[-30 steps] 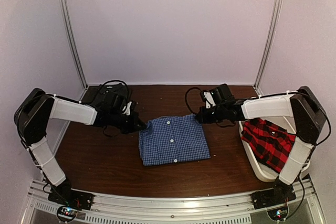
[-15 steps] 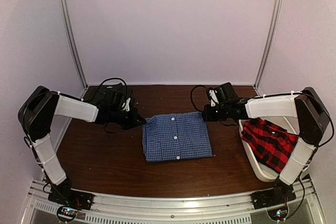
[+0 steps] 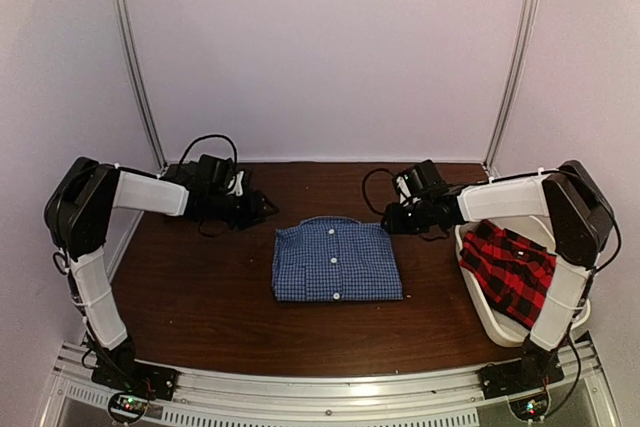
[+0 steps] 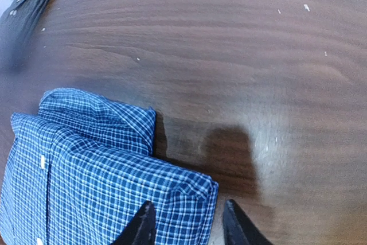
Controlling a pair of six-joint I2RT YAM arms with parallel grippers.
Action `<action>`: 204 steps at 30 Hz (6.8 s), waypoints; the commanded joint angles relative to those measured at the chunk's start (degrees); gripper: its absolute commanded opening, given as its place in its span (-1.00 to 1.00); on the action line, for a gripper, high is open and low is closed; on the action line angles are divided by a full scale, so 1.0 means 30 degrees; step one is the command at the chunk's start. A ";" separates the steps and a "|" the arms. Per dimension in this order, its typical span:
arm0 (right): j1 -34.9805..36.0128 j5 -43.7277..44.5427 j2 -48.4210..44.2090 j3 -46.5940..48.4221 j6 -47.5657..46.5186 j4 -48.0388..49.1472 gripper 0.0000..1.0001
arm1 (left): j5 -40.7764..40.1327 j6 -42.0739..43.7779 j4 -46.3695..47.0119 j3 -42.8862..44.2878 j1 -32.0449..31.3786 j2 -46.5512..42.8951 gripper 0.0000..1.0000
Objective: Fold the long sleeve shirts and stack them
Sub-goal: Fold the 2/3-rectangle-folded shirt at the center of the board, then smooth out the square-folded shirt at the center of the board, then pick up the square-folded shirt from the center of the board, then turn over the square-folded shirt at the center of the board.
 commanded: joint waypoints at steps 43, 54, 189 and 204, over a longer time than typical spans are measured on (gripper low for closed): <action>-0.0293 -0.2531 0.3437 0.3616 0.0143 -0.0386 -0.18 | -0.2525 0.1788 -0.4043 0.3577 -0.1789 0.2672 -0.56; 0.0751 -0.1607 -0.0152 0.2425 -0.0548 -0.1467 -0.09 | -0.3388 0.1742 -0.5354 0.1276 -0.4182 -0.2478 -0.47; 0.8621 -0.7389 1.2549 1.5669 0.9119 0.7216 -0.29 | 0.7275 0.6093 -1.1322 0.5304 0.1538 -0.5590 -1.00; 0.7080 -0.6089 0.6714 0.8456 0.7440 0.7913 -0.18 | 0.7317 0.5006 -0.9744 0.6138 0.0898 -0.3284 -1.00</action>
